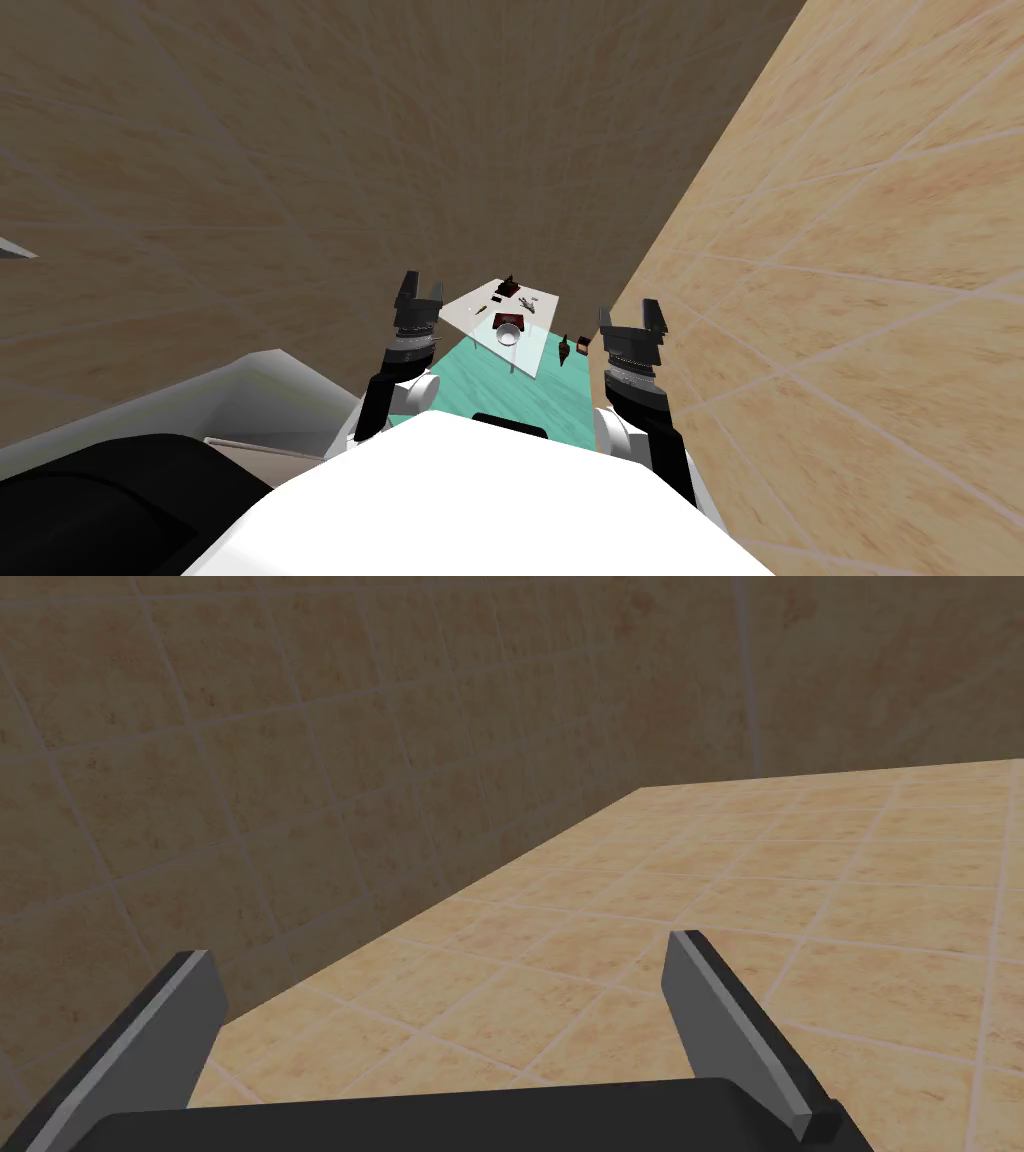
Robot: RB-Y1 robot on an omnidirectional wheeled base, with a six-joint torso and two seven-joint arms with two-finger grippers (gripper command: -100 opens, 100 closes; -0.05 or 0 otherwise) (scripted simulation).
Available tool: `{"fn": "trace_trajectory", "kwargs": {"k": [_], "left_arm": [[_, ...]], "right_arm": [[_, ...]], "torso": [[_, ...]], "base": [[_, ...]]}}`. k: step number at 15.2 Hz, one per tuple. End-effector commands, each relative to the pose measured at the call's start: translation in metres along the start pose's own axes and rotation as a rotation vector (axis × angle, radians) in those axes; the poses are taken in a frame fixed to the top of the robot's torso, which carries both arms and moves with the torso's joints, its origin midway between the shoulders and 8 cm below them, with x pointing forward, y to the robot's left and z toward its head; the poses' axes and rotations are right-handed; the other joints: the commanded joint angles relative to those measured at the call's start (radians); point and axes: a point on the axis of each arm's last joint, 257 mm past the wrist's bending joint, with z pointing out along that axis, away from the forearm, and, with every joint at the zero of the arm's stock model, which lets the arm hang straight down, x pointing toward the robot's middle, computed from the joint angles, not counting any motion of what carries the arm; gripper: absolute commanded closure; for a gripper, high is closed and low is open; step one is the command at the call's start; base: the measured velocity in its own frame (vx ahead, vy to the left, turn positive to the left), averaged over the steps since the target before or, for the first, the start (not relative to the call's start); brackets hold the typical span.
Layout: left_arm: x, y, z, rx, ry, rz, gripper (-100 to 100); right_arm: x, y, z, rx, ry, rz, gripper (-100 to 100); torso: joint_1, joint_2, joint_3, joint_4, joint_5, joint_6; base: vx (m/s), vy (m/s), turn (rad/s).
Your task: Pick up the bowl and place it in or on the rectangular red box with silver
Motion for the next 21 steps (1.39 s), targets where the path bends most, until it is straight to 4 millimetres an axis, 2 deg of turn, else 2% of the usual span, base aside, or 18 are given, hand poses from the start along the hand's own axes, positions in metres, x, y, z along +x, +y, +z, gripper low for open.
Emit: {"fn": "trace_trajectory", "kwargs": {"k": [1, 2, 5, 6, 7, 8, 9, 10, 11, 12, 13, 14, 15, 18, 19, 21], "left_arm": [[0.007, 0.011, 0.000, -0.028, 0.045, 0.014, -100], [0.007, 0.011, 0.000, -0.028, 0.045, 0.014, -100], [0.015, 0.038, -0.002, -0.100, 0.103, 0.041, -100], [0.015, 0.038, -0.002, -0.100, 0.103, 0.041, -100], [0.018, 0.050, -0.004, -0.133, 0.122, 0.053, -100], [0.018, 0.050, -0.004, -0.133, 0.122, 0.053, -100], [0.020, 0.064, -0.006, -0.170, 0.140, 0.066, -100], [0.020, 0.064, -0.006, -0.170, 0.140, 0.066, -100], [0.021, 0.078, -0.008, -0.207, 0.157, 0.080, -100], [0.021, 0.079, -0.008, -0.210, 0.157, 0.080, -100], [0.022, 0.093, -0.011, -0.246, 0.172, 0.095, -100], [0.022, 0.095, -0.011, -0.253, 0.173, 0.095, -100], [0.022, 0.109, -0.014, -0.287, 0.187, 0.111, -100], [0.022, 0.130, -0.019, -0.350, 0.202, 0.129, -100], [0.021, 0.143, -0.023, -0.383, 0.214, 0.146, -100], [0.021, 0.148, -0.025, -0.402, 0.216, 0.148, -100]], "right_arm": [[0.000, 0.000, 0.000, 0.000, 0.000, 0.000, 0], [0.000, 0.000, 0.000, 0.000, 0.000, 0.000, 0], [0.000, 0.000, 0.000, 0.000, 0.000, 0.000, 0], [0.000, 0.000, 0.000, 0.000, 0.000, 0.000, 0], [0.000, 0.000, 0.000, 0.000, 0.000, 0.000, 0], [0.000, 0.000, 0.000, 0.000, 0.000, 0.000, 0], [0.000, 0.000, 0.000, 0.000, 0.000, 0.000, 0], [0.000, 0.000, 0.000, 0.000, 0.000, 0.000, 0], [0.000, 0.000, 0.000, 0.000, 0.000, 0.000, 0], [0.000, 0.000, 0.000, 0.000, 0.000, 0.000, 0], [0.000, 0.000, 0.000, 0.000, 0.000, 0.000, 0], [0.000, 0.000, 0.000, 0.000, 0.000, 0.000, 0], [0.000, 0.000, 0.000, 0.000, 0.000, 0.000, 0], [0.000, 0.000, 0.000, 0.000, 0.000, 0.000, 0], [0.000, 0.000, 0.000, 0.000, 0.000, 0.000, 0], [0.000, 0.000, 0.000, 0.000, 0.000, 0.000, 0]], "torso": [[0.000, 0.000, 0.000, 0.000, 0.000, 0.000], [0.000, 0.000, 0.000, 0.000, 0.000, 0.000], [0.001, -0.001, 0.000, 0.000, 0.000, 0.000], [0.001, -0.001, -0.001, 0.000, 0.000, 0.000], [0.001, -0.001, -0.001, 0.000, 0.000, 0.000], [0.001, -0.001, -0.001, 0.000, 0.000, 0.000], [0.001, -0.001, -0.001, 0.000, 0.000, 0.000], [0.001, -0.001, -0.001, 0.000, 0.000, 0.000], [0.001, -0.001, -0.001, 0.000, 0.000, 0.000], [0.001, -0.001, -0.001, 0.000, 0.000, 0.000], [0.001, -0.001, -0.001, 0.000, 0.000, 0.000], [0.001, -0.002, -0.001, 0.000, 0.000, 0.000], [0.001, -0.002, -0.001, 0.000, 0.000, 0.000], [0.001, -0.002, -0.001, 0.000, 0.000, 0.000], [0.001, -0.002, -0.001, 0.000, 0.000, 0.000], [0.001, -0.002, -0.001, 0.000, 0.000, 0.000]], "base": [[0.004, 0.001, -0.048], [0.008, 0.005, -0.057], [0.012, 0.010, -0.071], [0.013, 0.014, -0.072], [0.015, 0.011, -0.069], [0.014, 0.011, -0.055], [0.014, 0.011, -0.074], [0.012, 0.012, -0.057], [0.015, 0.014, -0.071], [0.016, 0.014, -0.066], [0.016, 0.012, -0.094], [0.014, 0.013, -0.079], [0.015, 0.014, -0.095], [0.016, 0.015, -0.088], [0.021, 0.016, -0.123], [0.017, 0.017, -0.048]]}}
